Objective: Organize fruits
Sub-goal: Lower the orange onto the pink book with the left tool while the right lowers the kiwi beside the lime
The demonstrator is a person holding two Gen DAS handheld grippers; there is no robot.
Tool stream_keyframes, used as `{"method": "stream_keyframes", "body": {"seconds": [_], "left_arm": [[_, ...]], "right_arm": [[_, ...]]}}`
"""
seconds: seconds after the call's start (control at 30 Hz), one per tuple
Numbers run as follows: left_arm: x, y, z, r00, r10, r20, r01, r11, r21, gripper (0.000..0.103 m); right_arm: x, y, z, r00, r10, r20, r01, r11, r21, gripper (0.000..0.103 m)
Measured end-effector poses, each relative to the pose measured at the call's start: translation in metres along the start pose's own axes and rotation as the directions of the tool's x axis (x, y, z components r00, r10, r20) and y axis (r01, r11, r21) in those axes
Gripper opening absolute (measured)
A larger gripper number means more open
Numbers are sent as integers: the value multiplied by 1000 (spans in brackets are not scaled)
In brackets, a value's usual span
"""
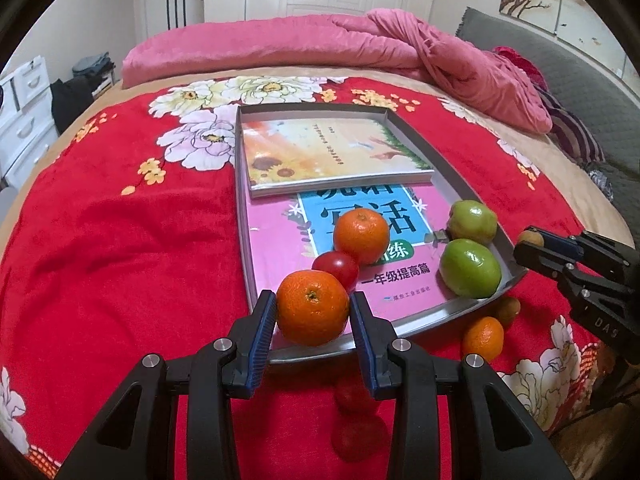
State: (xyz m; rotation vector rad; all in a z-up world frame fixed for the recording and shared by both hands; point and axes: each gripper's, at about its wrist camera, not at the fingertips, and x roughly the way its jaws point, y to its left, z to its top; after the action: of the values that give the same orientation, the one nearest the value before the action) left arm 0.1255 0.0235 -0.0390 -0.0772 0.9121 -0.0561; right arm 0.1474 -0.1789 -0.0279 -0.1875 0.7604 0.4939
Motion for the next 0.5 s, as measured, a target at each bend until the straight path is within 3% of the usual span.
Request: {"method": "stream_keyframes", "body": {"seconds": [0.5], "left_arm": [[4,0,-2,1000,-9,-15,9,1000,5,39]], "right_arm": [[20,5,-7,996,-24,-81,20,999,-46,24]]}}
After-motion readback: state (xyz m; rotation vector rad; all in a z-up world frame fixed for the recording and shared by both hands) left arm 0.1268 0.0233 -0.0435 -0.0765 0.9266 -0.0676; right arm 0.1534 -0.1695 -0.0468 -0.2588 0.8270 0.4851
